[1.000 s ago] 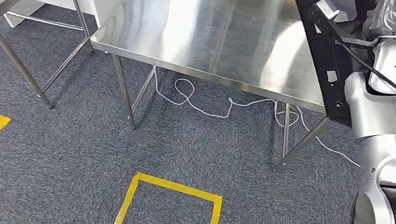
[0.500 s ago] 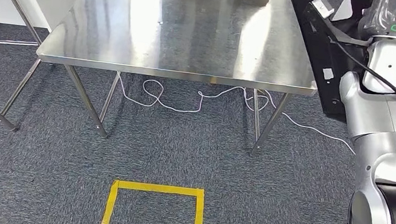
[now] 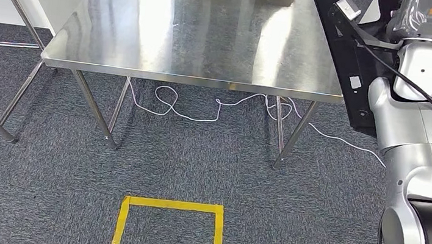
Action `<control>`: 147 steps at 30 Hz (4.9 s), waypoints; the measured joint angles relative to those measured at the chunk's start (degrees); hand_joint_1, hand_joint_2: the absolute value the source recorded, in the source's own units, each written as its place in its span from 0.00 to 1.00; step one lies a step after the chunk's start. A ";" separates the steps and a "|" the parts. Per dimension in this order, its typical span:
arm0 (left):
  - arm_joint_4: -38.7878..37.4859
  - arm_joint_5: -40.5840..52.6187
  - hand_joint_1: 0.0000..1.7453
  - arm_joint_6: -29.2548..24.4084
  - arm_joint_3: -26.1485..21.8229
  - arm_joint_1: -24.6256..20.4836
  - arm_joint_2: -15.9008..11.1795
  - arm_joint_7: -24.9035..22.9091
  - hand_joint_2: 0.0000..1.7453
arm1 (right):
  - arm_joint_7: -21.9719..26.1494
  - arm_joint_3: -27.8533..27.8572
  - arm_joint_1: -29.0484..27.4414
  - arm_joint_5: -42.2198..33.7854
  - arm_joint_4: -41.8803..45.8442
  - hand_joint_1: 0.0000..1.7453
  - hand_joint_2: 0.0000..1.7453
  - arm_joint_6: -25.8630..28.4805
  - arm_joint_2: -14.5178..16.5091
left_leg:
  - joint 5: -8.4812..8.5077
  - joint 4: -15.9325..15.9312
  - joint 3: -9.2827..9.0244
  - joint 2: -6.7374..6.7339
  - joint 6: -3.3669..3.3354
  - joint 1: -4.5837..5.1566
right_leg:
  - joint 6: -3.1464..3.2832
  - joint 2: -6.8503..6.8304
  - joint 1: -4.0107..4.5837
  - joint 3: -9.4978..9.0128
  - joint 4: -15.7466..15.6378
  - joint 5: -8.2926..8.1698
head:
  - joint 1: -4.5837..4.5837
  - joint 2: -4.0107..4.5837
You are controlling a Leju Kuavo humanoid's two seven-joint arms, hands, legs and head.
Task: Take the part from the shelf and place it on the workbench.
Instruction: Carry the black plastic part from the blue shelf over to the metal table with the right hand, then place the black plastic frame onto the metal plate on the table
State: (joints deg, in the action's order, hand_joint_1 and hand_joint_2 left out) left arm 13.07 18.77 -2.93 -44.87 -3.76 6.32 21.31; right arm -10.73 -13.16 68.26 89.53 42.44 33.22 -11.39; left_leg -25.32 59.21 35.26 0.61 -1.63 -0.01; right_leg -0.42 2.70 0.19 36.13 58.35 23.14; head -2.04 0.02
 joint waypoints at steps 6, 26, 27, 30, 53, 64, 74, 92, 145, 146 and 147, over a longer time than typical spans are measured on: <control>0.00 0.03 0.00 -0.11 -0.33 0.00 0.00 -0.22 1.00 | 0.49 0.00 0.01 0.00 0.01 1.00 1.00 -0.51 0.29 | 0.01 0.02 -0.01 -0.03 -0.04 -0.01 | -0.13 -0.03 -0.19 0.02 -0.01 -0.08 | 0.03 0.00; -0.43 0.55 0.00 1.68 -1.30 0.01 0.39 -2.66 1.00 | 0.63 0.00 -1.46 0.02 1.46 1.00 1.00 -2.48 -3.85 | 0.67 -2.26 -1.65 -0.76 -2.14 -0.92 | -2.31 -1.59 -0.72 4.46 8.74 3.40 | -0.31 0.00; -0.46 0.55 0.00 1.72 -1.31 0.03 0.43 -2.70 1.00 | 0.70 -0.01 -1.66 0.02 1.46 1.00 1.00 -2.54 -4.05 | 0.60 -2.25 -1.67 -0.89 -1.98 -1.09 | -2.52 -1.69 -1.01 6.07 11.98 4.61 | -0.30 0.00; -0.64 0.57 0.00 1.90 -1.33 0.10 0.54 -2.75 1.00 | 1.68 -0.03 -2.45 -0.23 1.45 1.00 1.00 -2.58 -4.65 | 0.15 -2.12 -2.03 -1.20 -0.80 -2.08 | -4.38 -2.17 -2.41 6.04 11.56 4.07 | -0.31 0.00; -0.79 2.33 0.00 2.43 -2.61 -0.15 0.07 -2.96 1.00 | 1.30 -11.73 0.09 0.33 -1.79 1.00 1.00 -12.51 4.84 | 5.11 -3.69 1.77 0.66 -5.14 1.99 | 0.24 -0.46 0.95 -7.04 0.47 5.60 | -0.39 0.01; -0.85 3.46 0.00 2.37 -2.65 -0.20 0.60 -3.98 1.00 | 1.21 -15.41 -1.16 0.34 -1.46 1.00 1.00 -15.63 7.43 | -1.12 -3.71 -4.97 0.54 0.50 -1.71 | -5.85 -3.51 -2.93 1.39 -0.36 0.46 | -1.96 0.00; -0.85 4.36 0.00 2.63 -2.71 -0.32 0.58 -3.74 1.00 | 2.75 -16.87 -3.63 0.32 4.98 1.00 1.00 -20.52 10.61 | -7.06 14.48 6.92 -0.46 2.58 -2.21 | 0.17 -2.60 -2.23 -3.03 -1.17 2.34 | -1.27 0.00; -0.74 7.60 0.00 3.17 -2.69 -0.59 0.69 -3.94 1.00 | -0.50 -31.36 1.44 0.35 -5.56 1.00 1.00 -25.12 17.82 | 0.09 -3.58 -3.63 0.82 -2.03 0.61 | -1.70 -2.26 -0.46 3.86 8.68 8.29 | -0.87 0.00; -0.37 8.45 0.00 1.69 -8.56 -0.89 1.42 -8.36 0.00 | 0.78 -41.11 -3.71 0.35 -17.64 0.00 0.00 -20.03 30.58 | 2.96 -0.56 2.56 -0.33 0.67 -1.32 | -2.29 -2.83 -1.26 -8.43 -3.47 6.48 | 0.96 0.00; -0.37 8.49 0.00 1.76 -8.59 -0.88 1.42 -8.76 0.00 | 0.70 -41.16 -3.84 0.35 -17.80 0.00 0.00 -20.01 30.58 | 2.96 -0.56 2.56 -0.33 0.67 -1.32 | -2.29 -2.83 -1.26 -8.43 -3.46 6.48 | 0.97 0.00; -0.37 8.53 0.00 1.86 -8.63 -0.89 1.42 -9.06 0.00 | 0.67 -41.19 -3.95 0.34 -17.94 0.00 0.00 -20.01 30.58 | 2.97 -0.57 2.56 -0.33 0.67 -1.33 | -2.29 -2.83 -1.26 -8.42 -3.46 6.48 | 0.96 0.00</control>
State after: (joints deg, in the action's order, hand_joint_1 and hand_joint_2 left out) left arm 12.70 27.30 -1.07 -53.51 -4.65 7.74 12.25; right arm -10.05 -54.35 64.31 89.87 24.49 13.21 19.18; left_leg -22.36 58.64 37.81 0.27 -0.96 -1.33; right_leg -2.70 -0.13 -1.07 27.70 54.89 29.62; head -1.08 0.02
